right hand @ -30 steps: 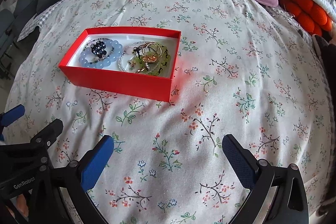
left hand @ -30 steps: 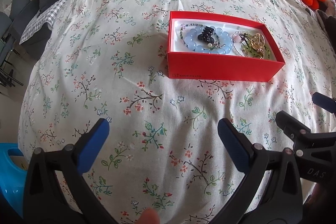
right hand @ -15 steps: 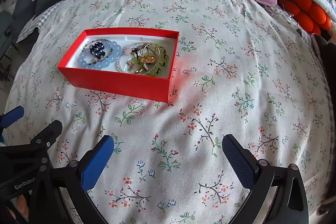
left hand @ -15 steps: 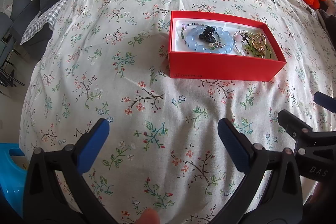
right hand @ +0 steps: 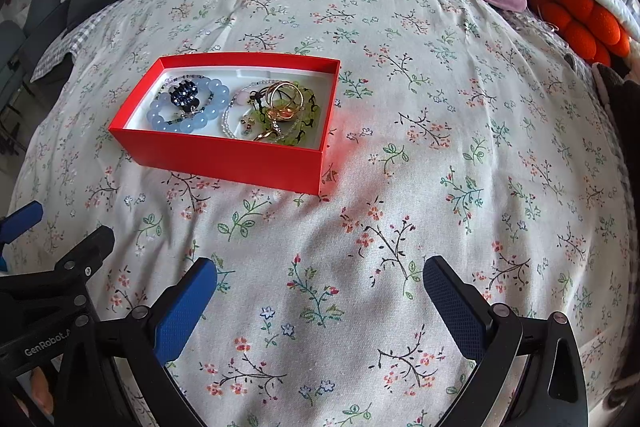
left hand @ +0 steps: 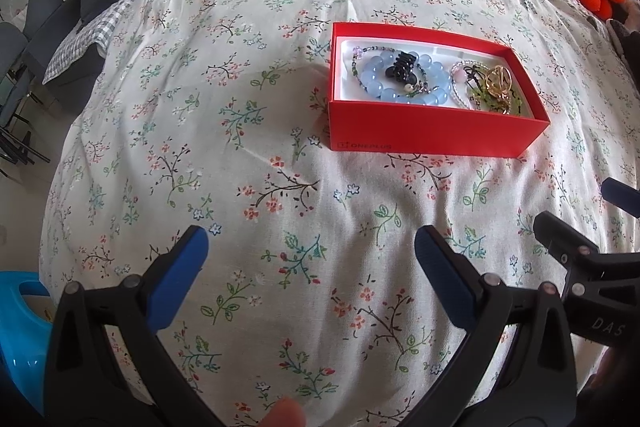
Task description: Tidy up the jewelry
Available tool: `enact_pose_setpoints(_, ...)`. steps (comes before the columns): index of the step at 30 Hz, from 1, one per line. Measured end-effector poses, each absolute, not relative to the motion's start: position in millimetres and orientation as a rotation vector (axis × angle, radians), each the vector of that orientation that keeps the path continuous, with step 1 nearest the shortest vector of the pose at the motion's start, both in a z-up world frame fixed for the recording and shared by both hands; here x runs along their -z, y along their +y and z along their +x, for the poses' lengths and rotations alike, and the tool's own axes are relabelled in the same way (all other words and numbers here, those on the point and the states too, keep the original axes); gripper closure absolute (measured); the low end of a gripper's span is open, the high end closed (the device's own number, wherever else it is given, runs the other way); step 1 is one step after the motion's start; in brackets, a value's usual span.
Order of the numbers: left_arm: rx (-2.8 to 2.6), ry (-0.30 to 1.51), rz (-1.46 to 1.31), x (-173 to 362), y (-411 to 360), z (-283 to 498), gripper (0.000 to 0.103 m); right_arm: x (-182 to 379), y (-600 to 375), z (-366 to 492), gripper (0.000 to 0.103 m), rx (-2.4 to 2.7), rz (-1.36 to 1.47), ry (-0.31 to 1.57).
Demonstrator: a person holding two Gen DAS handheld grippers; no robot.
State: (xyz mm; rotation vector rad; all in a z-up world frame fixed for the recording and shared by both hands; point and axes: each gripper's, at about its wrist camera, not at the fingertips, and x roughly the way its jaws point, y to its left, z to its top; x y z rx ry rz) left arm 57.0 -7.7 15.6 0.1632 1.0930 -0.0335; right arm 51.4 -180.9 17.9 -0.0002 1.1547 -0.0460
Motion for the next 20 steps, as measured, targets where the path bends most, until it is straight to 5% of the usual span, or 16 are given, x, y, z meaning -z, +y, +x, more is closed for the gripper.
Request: enact_pose_setpoints(20,0.055,1.118,0.13,-9.8,-5.5,58.2,0.0,-16.5,-180.7,51.3,0.0,0.044,0.006,1.154)
